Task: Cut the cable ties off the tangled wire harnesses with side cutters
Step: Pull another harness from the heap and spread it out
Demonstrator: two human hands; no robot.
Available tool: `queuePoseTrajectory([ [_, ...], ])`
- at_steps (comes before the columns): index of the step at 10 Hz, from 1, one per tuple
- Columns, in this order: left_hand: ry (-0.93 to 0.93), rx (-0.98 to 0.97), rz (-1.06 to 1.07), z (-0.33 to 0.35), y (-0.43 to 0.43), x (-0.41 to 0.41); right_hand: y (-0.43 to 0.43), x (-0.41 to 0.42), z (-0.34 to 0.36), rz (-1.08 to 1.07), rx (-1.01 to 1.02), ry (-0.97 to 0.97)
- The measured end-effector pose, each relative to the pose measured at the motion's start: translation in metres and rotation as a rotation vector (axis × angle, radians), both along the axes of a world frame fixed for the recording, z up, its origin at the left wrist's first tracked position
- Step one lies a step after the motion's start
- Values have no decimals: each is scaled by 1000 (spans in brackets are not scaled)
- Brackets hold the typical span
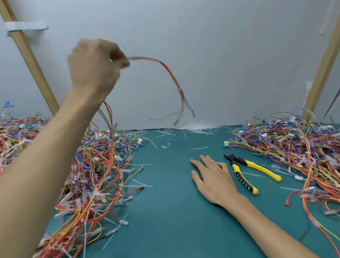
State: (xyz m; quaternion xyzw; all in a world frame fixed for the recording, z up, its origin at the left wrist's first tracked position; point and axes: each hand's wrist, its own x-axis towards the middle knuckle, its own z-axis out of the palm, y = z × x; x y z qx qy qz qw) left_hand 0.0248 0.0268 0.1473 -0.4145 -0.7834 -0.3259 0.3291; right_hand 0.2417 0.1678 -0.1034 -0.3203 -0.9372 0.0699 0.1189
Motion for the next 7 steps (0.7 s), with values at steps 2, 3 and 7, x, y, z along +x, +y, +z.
queuePoseTrajectory([
  [2, -58, 103, -133, -18, 23, 18, 0, -1, 1, -2, -2, 8],
  [3, -92, -89, -202, -28, 39, 24, -1, -1, 0, -1, -7, 0],
  [7, -99, -271, -309, -214, 56, 118, 0, 2, 19, -263, -188, 1042],
])
